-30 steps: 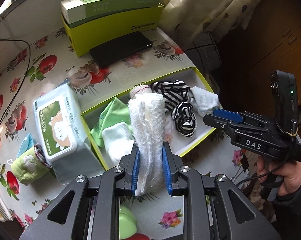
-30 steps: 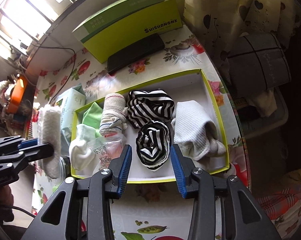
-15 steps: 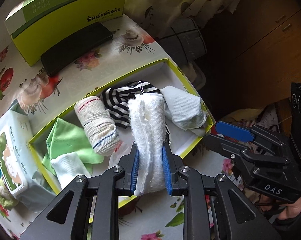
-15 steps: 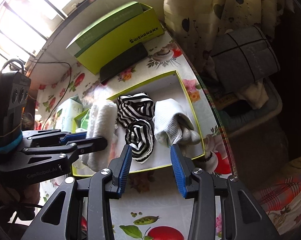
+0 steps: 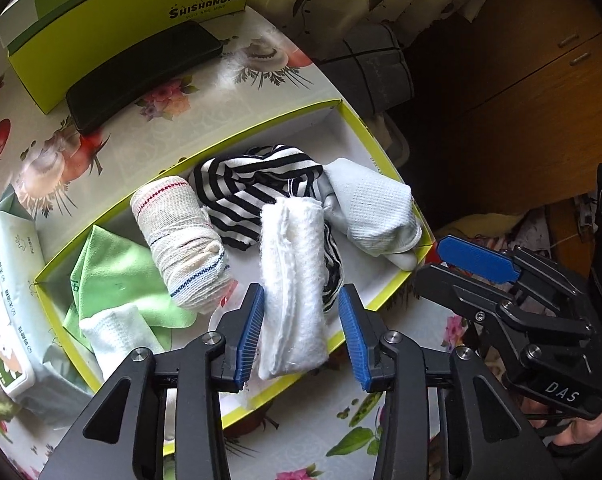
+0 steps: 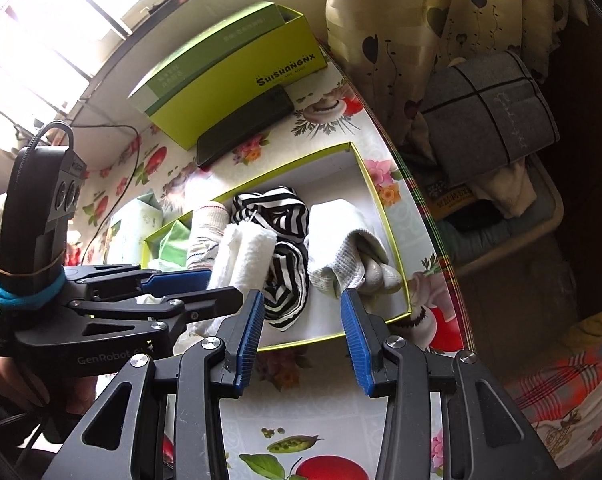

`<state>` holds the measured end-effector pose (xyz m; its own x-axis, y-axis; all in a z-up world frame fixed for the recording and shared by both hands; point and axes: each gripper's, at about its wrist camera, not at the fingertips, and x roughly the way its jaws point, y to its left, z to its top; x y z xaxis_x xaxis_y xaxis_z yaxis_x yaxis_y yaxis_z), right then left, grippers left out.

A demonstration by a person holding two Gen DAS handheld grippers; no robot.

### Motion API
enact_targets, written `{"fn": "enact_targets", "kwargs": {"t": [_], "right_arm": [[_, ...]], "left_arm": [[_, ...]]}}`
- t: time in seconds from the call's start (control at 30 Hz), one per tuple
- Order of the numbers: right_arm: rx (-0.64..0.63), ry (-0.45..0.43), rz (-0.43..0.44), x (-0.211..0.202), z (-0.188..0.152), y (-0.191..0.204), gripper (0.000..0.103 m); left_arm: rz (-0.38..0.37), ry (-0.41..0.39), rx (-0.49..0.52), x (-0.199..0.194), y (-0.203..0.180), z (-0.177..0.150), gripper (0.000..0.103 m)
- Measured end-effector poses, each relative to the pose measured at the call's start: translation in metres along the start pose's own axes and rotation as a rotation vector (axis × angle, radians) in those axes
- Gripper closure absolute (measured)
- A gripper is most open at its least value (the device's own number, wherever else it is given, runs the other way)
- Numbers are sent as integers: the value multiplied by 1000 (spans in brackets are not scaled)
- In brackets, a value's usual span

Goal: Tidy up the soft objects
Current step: 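Lower the white towel into the tray and open the left gripper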

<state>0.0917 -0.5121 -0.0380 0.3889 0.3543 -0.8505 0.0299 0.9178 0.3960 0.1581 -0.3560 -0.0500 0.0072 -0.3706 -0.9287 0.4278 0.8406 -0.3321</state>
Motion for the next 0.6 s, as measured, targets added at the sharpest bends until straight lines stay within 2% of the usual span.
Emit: {"fn": "enact_targets", "kwargs": {"t": [0.23, 0.3, 0.33, 0.37, 0.47, 0.6], "right_arm": [[-39, 8, 17, 1, 0, 15, 64], [-69, 22, 25, 6, -2, 24, 74], [-84, 34, 32, 11, -2, 29, 87], [-98, 49, 36, 17, -3, 35, 94], [-169, 83, 46, 31, -5, 54, 96], [-224, 133, 13, 56, -4, 66, 97]], "left_arm": [[21, -46, -38, -28, 14, -8, 63], [30, -68, -42, -39, 19, -12, 63], [35, -78, -47, -44, 22, -14, 63], [37, -86, -53, -49, 26, -17, 63], [48, -101, -76, -60, 36, -25, 63], [57, -117, -120, -72, 50, -36, 63]]}}
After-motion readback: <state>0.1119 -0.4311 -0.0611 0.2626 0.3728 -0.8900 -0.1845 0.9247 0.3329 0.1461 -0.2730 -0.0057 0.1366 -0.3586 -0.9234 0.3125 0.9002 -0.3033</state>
